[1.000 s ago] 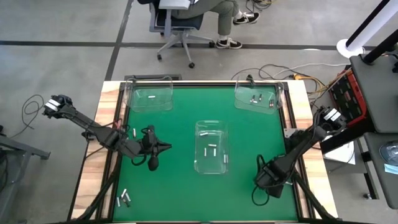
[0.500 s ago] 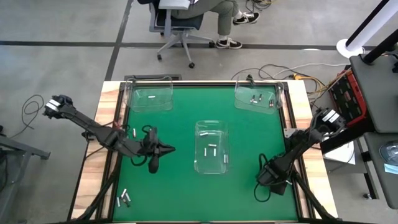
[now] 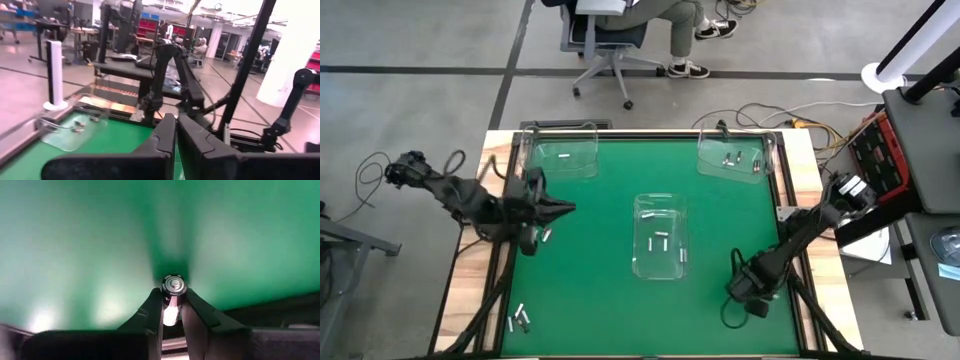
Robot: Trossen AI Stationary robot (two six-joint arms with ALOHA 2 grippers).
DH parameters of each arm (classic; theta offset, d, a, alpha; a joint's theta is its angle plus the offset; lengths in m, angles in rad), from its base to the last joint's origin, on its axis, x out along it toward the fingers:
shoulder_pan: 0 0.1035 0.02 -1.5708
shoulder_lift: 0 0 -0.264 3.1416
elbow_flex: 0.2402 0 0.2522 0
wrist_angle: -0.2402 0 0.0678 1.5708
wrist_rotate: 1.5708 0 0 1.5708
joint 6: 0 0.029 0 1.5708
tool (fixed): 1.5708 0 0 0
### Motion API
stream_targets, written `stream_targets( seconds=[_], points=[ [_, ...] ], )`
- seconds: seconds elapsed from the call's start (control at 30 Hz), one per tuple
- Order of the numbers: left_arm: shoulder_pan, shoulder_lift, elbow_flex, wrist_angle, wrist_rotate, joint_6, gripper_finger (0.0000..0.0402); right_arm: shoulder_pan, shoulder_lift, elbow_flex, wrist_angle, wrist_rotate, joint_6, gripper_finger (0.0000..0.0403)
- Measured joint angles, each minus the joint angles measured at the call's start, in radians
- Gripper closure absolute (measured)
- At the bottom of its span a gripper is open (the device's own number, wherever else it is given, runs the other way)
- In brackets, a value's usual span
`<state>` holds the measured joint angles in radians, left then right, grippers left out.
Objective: Sort batteries
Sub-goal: Put the silver battery into the top left transparent bin
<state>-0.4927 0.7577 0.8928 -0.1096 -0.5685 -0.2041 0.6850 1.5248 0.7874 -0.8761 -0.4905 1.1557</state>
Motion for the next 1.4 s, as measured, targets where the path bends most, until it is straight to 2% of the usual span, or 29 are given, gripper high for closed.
stream_targets(
  seconds=[0.17, 0.3, 0.47, 0.57, 0.67, 0.77, 0.9, 1.0, 1.1, 1.2, 1.4],
  points=[
    [0.009, -0.118, -0.04, -0.055, -0.015, 0.023, 0.0402, -0.092, -0.073, 0.154, -0.031, 0.134, 0.032, 0.0356],
    [0.009, -0.219, -0.133, -0.038, 0.01, 0.062, 0.0402, -0.204, -0.098, 0.35, -0.077, 0.355, 0.015, 0.0363],
    [0.026, -0.321, -0.271, 0.094, -0.025, 0.041, 0.0397, -0.358, -0.094, 0.609, -0.068, 0.644, -0.177, 0.0363],
    [0.053, -0.361, -0.333, 0.195, -0.035, 0.01, 0.0375, -0.461, -0.07, 0.731, -0.046, 0.726, -0.313, 0.0363],
    [0.087, -0.401, -0.358, 0.206, -0.016, -0.027, 0.0333, -0.555, -0.033, 0.824, 0.051, 0.732, -0.445, 0.0363],
    [0.124, -0.43, -0.36, 0.158, -0.014, -0.044, 0.0273, -0.622, 0.023, 0.904, 0.175, 0.713, -0.564, 0.0363],
    [0.179, -0.435, -0.348, 0.025, -0.061, -0.035, 0.0197, -0.662, 0.149, 1.039, 0.308, 0.698, -0.732, 0.0363],
    [0.213, -0.419, -0.349, -0.061, -0.063, -0.024, 0.0161, -0.673, 0.266, 1.181, 0.333, 0.69, -0.808, 0.0363],
    [0.225, -0.395, -0.349, -0.076, 0.03, -0.015, 0.0148, -0.684, 0.374, 1.314, 0.333, 0.651, -0.835, 0.0363],
    [0.225, -0.363, -0.349, -0.071, 0.08, -0.015, 0.015, -0.686, 0.459, 1.426, 0.328, 0.639, -0.829, 0.0363],
    [0.228, -0.318, -0.349, -0.013, 0.108, -0.014, 0.0168, -0.688, 0.563, 1.563, 0.311, 0.606, -0.841, 0.0363]
  ],
)
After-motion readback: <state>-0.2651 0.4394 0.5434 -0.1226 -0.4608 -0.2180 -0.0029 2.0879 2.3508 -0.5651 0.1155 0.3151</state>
